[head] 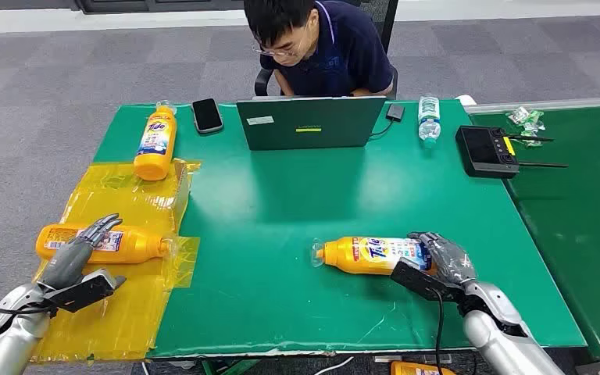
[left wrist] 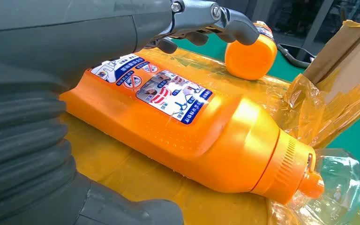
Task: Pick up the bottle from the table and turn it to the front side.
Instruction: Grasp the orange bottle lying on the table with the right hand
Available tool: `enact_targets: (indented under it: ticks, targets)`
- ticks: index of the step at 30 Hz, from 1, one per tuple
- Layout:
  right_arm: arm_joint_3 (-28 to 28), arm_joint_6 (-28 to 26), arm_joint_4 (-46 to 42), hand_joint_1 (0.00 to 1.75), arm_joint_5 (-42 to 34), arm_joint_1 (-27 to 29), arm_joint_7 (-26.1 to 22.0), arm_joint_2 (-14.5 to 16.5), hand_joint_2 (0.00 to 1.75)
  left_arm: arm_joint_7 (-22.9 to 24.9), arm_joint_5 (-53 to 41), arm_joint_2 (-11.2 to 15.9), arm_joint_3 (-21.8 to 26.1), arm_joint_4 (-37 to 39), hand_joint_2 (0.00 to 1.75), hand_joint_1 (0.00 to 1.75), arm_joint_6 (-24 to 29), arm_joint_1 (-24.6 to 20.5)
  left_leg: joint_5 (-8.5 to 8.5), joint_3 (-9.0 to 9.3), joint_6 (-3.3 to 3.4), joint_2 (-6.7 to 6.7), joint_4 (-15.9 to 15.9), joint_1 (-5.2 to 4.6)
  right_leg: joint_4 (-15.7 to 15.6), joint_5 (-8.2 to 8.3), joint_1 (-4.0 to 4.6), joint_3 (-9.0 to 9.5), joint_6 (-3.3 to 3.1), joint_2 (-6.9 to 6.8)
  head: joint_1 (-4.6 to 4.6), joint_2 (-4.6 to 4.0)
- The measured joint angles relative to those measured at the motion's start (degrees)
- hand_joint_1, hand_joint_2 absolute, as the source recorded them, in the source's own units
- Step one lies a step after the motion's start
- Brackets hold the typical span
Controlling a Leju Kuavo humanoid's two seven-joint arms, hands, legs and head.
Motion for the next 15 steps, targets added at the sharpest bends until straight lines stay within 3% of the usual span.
enact_targets:
  ticks: [15]
  targets:
    - [0.00,0.08,0.00,1.75,0.00,-0.01,-0.02,0.00,1.75,0.00,0.00,0.00,0.00,0.00,1.75,0.00,0.00,0.00,0.00,0.01,0.00,0.00,0.01,0.00,0.00,0.01,0.00,0.01,0.01,0.00,-0.01,0.00]
